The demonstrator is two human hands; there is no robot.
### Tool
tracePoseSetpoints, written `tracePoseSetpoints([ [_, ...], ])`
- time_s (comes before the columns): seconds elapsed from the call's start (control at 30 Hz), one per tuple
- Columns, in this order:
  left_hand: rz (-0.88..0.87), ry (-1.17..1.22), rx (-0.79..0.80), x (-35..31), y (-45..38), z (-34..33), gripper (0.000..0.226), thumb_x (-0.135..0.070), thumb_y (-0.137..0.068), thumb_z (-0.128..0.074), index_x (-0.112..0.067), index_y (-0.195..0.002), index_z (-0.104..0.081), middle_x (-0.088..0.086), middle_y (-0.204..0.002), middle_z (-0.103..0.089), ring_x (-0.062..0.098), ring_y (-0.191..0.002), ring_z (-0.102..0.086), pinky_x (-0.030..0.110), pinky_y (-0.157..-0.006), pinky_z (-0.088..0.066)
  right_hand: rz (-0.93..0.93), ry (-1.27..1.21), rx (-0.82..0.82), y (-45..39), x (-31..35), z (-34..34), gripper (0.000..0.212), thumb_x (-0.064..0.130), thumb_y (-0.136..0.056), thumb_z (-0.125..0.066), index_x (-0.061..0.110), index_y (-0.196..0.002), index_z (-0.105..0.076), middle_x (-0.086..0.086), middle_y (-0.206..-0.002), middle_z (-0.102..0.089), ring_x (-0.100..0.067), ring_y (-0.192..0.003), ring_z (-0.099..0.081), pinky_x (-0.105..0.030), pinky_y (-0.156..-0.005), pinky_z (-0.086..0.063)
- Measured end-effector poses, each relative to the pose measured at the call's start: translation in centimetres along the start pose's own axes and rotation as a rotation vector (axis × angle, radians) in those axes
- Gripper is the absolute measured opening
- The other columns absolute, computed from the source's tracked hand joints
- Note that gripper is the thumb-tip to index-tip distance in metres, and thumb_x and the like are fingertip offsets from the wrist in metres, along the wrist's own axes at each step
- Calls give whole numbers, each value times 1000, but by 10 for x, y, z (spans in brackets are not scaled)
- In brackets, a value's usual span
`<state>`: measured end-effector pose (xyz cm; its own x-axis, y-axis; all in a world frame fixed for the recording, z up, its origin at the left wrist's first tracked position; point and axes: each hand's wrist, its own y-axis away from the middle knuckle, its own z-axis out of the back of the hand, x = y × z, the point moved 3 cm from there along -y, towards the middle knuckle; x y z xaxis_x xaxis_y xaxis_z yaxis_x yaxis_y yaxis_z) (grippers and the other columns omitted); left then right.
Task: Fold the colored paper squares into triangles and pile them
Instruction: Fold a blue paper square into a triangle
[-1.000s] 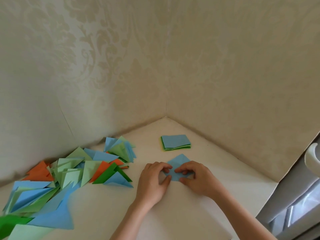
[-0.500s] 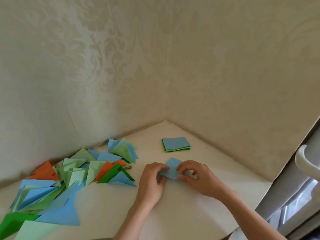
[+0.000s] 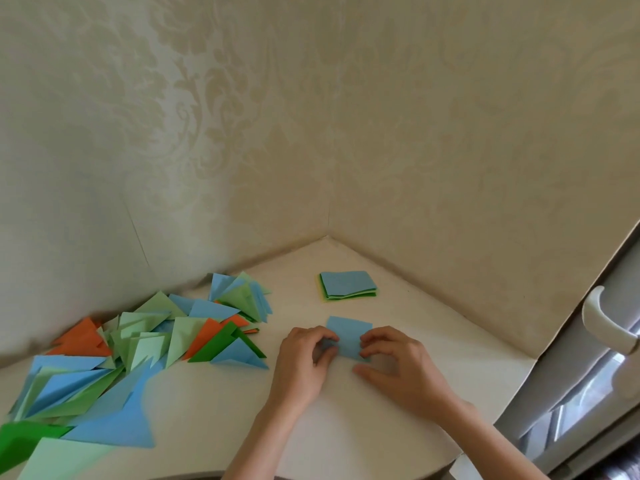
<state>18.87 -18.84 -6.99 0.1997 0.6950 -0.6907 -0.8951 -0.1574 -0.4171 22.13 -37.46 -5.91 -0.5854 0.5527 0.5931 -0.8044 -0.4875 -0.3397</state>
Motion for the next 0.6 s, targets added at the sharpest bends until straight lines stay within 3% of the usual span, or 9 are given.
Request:
tracePoseSetpoints([
  [0.2,50,-24,-55,1,1,0,21,-25,-79,-76,-27,-98,-66,-19,-74,-51,8,-81,-53,26,-81,-37,-111,98,-153,-10,0,-15,17,32,-81,-74,19,-70,-70,15,-93,-59,3,-80,-55,0,-74,-34],
  [0.33,79,-90,-65,3,-1,-4,24,-35,-80,-73,-31,-101,-62,-16,-75,-54,6,-84,-48,21,-80,-22,-132,88,-177,-14,-1,-24,23,31,-78,-75,24,-65,-58,14,-88,-54,-4,-75,-56,-5,-69,-37],
  [0.5,94,-148,-52,2,-2,-8,28,-42,-78,-73,-33,-102,-60,-17,-73,-52,4,-84,-45,21,-80,-20,-162,81,-206,-14,-2,-27,29,33,-74,-78,25,-63,-52,14,-84,-51,-7,-72,-55,-15,-65,-42],
  [0.6,98,-142,-55,2,-2,-8,27,-37,-79,-72,-34,-103,-59,-16,-73,-52,5,-83,-47,20,-79,-20,-184,63,-193,-14,-2,-27,27,33,-73,-78,26,-65,-53,13,-85,-51,-7,-73,-55,-13,-67,-41],
])
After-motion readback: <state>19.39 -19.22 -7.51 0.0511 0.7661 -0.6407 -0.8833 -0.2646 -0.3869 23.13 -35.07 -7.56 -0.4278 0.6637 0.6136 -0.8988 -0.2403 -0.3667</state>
